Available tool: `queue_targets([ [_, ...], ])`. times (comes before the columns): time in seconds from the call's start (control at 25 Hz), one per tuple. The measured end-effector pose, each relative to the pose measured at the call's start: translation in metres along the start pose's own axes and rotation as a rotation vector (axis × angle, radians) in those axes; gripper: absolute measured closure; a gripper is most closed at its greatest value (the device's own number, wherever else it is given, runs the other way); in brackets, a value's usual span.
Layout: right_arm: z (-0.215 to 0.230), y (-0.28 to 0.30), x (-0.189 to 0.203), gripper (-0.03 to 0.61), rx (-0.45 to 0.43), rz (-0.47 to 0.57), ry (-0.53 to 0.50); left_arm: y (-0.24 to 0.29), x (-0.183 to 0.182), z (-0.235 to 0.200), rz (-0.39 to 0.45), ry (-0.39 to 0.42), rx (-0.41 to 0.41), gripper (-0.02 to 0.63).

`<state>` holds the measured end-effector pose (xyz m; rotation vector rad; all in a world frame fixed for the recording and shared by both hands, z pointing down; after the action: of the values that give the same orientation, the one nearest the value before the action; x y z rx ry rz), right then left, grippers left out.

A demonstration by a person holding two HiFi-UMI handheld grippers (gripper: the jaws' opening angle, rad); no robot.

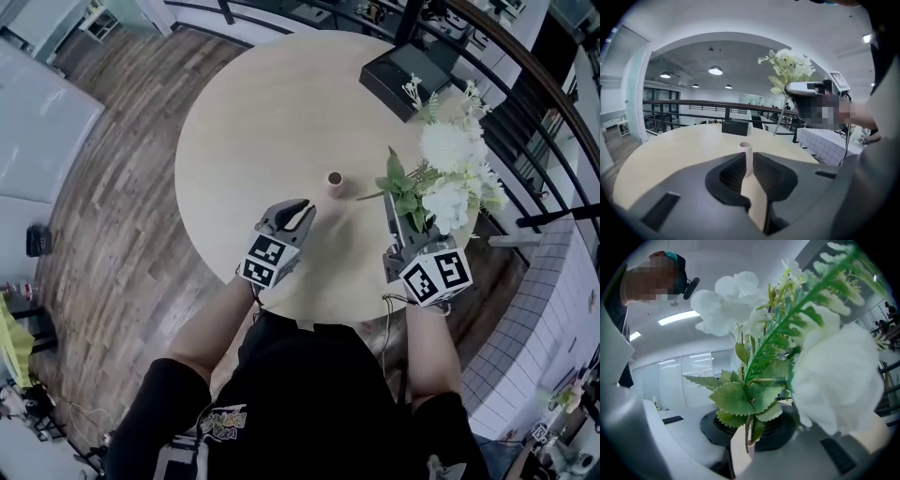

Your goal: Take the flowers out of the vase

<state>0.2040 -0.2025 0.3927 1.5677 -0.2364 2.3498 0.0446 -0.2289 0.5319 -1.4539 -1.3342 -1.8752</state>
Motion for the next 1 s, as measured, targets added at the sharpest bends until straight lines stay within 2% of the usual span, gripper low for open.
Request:
queue_targets([
  [0.12,0.015,-0.029,0.004,0.503,-0.025,-0.017,0.017,-0.013,-0.018,0.022,0.017,-0.035,-0.063,0.601],
  [0.24,0.009,-0.047,0.015,0.503,-0.057,-0.035,0.024,-0.038,-0.029,0.038,0.019,-0.062,-0.114,0.606],
  [0.36,-0.003,-0.062,0.028,0.503,-0.073,-0.059,0.038,-0.067,-0.03,0.054,0.02,-0.116,-0.13,0.606],
  [0.56,-0.026,-0.082,0.048,0.503,-0.082,-0.079,0.075,-0.104,-0.022,0.074,0.022,-0.172,-0.112,0.606],
  [0.76,-0.061,-0.1,0.07,0.503,-0.056,-0.09,0.092,-0.138,-0.011,0.085,0.02,-0.165,-0.062,0.606],
  [1.0,-0.117,-0.117,0.099,0.503,0.017,-0.087,0.109,-0.188,0.009,0.086,0.016,-0.147,0.013,0.606],
])
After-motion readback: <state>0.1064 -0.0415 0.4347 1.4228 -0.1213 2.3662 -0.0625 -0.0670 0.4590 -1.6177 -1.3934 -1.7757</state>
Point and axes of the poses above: the fingertips, and each gripper's own axes: y forward along the fingers, z to its right, x out of its underside, the point moved 2 cm from there along -y, backward along the fingers, and after that the axes turned 7 degrees about y, right-handed, at the moved point
